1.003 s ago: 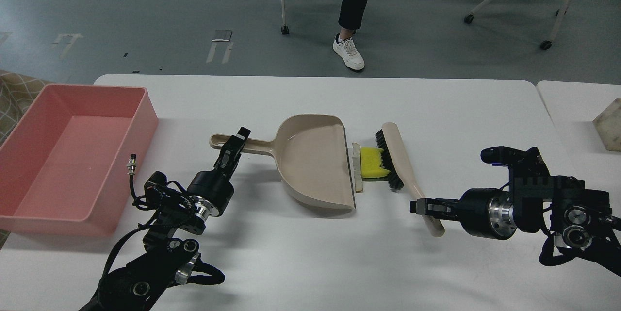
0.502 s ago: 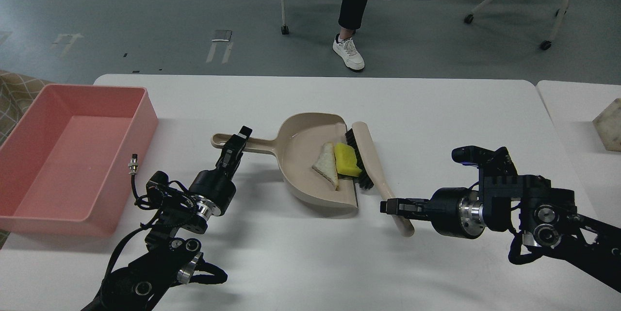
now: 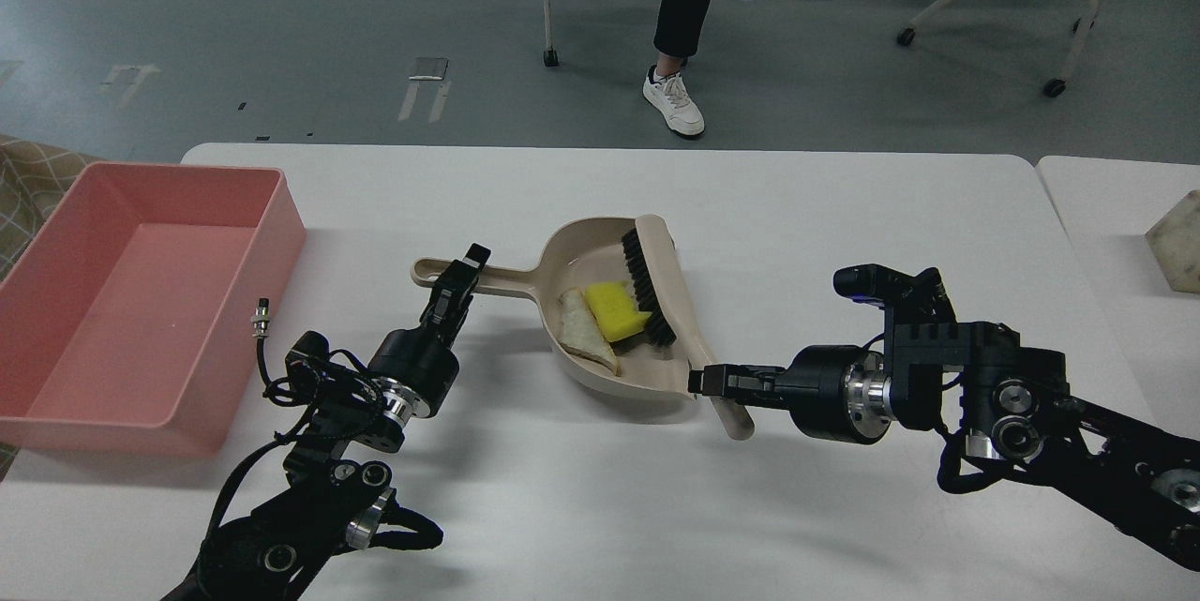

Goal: Sweep and dump garbage into bin
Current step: 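Set the brush down on the table and release it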

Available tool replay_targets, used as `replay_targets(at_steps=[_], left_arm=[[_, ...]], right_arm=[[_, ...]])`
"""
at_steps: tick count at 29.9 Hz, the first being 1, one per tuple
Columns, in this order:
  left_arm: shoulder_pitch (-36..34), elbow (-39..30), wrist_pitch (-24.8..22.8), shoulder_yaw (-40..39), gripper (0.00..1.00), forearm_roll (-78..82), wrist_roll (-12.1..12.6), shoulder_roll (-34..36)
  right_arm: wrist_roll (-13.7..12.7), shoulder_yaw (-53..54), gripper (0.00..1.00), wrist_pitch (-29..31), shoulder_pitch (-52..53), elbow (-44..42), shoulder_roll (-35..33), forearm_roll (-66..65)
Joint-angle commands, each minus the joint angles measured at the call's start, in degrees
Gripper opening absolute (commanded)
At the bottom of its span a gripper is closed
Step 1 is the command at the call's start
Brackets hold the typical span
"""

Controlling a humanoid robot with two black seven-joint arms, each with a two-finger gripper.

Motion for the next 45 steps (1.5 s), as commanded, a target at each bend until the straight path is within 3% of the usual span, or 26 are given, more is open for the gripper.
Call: replay_targets(at_steps=[1, 6, 15, 23, 45], left_arm=[[-0.04, 0.07, 0.0, 0.0, 0.08, -0.45, 0.0, 0.08], [-0.13, 0.07, 0.0, 0.0, 0.07, -0.45, -0.18, -0.09], [-0.13, 0.07, 0.0, 0.0, 0.08, -0.53, -0.18, -0.1], [-0.31, 0.07, 0.0, 0.0, 0.07, -0.62, -0.18, -0.18], [-1.1, 0.07, 0.0, 0.0, 0.08, -3.78, -0.27, -0.27]], right_arm=[[0.0, 3.15, 0.01, 0.0, -0.23, 0.0, -1.74, 0.01], [0.09, 7.9, 0.01, 0.0, -1.11, -0.09, -7.87, 0.1], [0.53, 7.81, 0.02, 0.0, -3.92, 0.0, -22.29, 0.1], [0.97, 7.73, 0.03, 0.0, -8.48, 1.31, -30.91, 0.1], [0.97, 7.46, 0.11, 0.0, -15.96, 2.19, -35.14, 0.1]])
